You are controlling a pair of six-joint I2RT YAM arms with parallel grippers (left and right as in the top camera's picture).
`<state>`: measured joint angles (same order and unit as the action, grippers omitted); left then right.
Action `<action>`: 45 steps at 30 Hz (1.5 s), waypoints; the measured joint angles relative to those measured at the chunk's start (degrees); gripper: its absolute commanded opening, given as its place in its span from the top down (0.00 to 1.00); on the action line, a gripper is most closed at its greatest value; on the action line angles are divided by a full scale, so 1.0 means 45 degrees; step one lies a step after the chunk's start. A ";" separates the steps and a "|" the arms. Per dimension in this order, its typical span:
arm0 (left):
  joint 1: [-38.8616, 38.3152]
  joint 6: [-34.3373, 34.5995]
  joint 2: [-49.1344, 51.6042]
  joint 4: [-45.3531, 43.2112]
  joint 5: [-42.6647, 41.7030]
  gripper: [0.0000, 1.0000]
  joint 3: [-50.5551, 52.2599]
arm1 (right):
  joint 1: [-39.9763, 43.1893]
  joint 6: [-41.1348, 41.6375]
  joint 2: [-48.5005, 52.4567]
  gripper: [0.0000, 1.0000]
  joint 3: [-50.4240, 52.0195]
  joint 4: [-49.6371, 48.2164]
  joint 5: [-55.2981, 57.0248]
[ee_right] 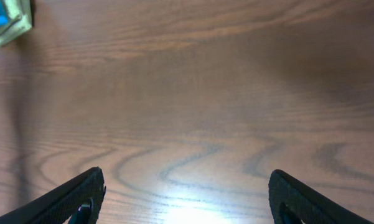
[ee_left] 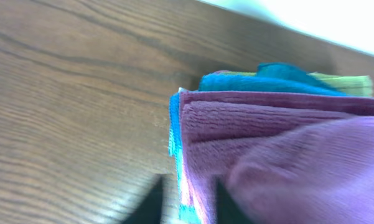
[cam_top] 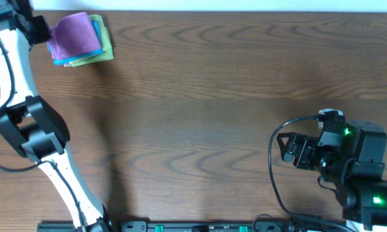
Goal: Fold the cloth
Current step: 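Lower the purple cloth onto the stack and open the left gripper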
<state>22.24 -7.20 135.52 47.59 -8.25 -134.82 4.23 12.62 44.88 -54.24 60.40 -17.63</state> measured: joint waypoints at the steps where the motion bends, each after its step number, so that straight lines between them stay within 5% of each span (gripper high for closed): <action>1: -0.0029 0.0039 -0.0301 0.0155 -0.0087 0.94 0.0005 | 0.0000 0.0000 0.0000 0.15 0.0000 -0.0097 -0.0005; 8: -0.0850 -0.0024 -0.1583 -0.0214 -0.1277 0.94 -0.0335 | 0.0000 -0.0015 0.0000 0.15 0.0000 -0.0398 0.0364; 18: -0.2438 -0.0034 0.0068 -0.0986 -0.0821 0.94 -0.0330 | 0.0000 -0.0257 0.0005 0.14 0.0000 -0.0413 0.0500; 45: -0.2380 -0.0029 0.0636 -0.1491 0.0515 0.94 -0.0287 | 0.0000 -0.0345 0.0651 0.14 0.0000 -0.0636 0.0806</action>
<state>11.53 -7.33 138.39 40.88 -5.93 -136.11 4.23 11.07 47.81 -54.24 57.54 -14.00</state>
